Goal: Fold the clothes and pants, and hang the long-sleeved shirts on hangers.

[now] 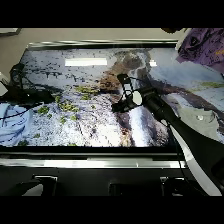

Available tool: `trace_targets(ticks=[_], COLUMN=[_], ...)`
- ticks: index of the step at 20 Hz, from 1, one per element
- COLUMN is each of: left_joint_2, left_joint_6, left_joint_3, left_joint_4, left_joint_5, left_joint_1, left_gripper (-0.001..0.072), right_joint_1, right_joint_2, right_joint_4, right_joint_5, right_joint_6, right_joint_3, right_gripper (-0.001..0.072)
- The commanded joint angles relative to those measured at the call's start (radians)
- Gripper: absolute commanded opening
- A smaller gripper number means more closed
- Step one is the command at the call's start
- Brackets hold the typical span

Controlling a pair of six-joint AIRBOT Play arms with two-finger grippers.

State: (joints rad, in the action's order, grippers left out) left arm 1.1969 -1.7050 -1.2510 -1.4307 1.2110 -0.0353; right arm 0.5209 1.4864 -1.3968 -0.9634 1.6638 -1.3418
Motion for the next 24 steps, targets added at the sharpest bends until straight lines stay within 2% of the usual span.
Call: trace_targets(ticks=[1, 3, 7, 10, 14, 20, 21, 22, 23, 24], left_joint_2=[0.002, 0.003, 0.013, 0.078, 0.225, 0.417, 0.423, 0.419, 0.408, 0.393], left_joint_6=[-0.216, -0.226, -0.278, -0.278, -0.278, -0.274, -0.270, -0.266, -0.246, -0.228], left_joint_3=[0.009, 0.023, 0.099, 0.134, 0.140, 0.140, 0.140, 0.139, 0.135, 0.132], left_joint_4=[-0.303, -0.386, -0.385, -0.356, -0.350, -0.328, -0.321, -0.304, -0.269, -0.237], left_joint_5=[0.013, -0.045, -0.203, -0.249, -0.302, -0.402, -0.408, -0.406, -0.385, -0.379], left_joint_1=[-0.080, -0.203, -0.472, -0.614, -0.681, -0.679, -0.677, -0.674, -0.668, -0.658], left_gripper=[0.0720, 0.0720, 0.0720, 0.0720, 0.0720, 0.0720, 0.0634, 0.0270, 0.0015, 0.0019], right_joint_1=[0.001, 0.001, 0.001, 0.001, 0.001, 0.001, 0.001, 0.001, 0.001, 0.001], right_joint_2=[-0.001, -0.001, -0.001, -0.001, -0.001, -0.001, -0.001, -0.001, -0.001, -0.001], right_joint_4=[0.000, -0.003, -0.003, -0.002, -0.002, -0.002, -0.002, -0.002, -0.003, -0.005], right_joint_5=[-0.003, -0.003, -0.003, -0.004, -0.005, -0.004, -0.004, -0.003, -0.004, -0.006], right_joint_6=[0.000, 0.000, 0.000, 0.000, 0.000, 0.000, 0.000, 0.000, 0.000, 0.000], right_joint_3=[-0.001, -0.001, -0.001, -0.001, -0.001, -0.001, -0.001, -0.001, -0.001, -0.001], right_gripper=[0.0040, 0.0040, 0.0040, 0.0040, 0.0040, 0.0042, 0.0042, 0.0043, 0.0048, 0.0092])
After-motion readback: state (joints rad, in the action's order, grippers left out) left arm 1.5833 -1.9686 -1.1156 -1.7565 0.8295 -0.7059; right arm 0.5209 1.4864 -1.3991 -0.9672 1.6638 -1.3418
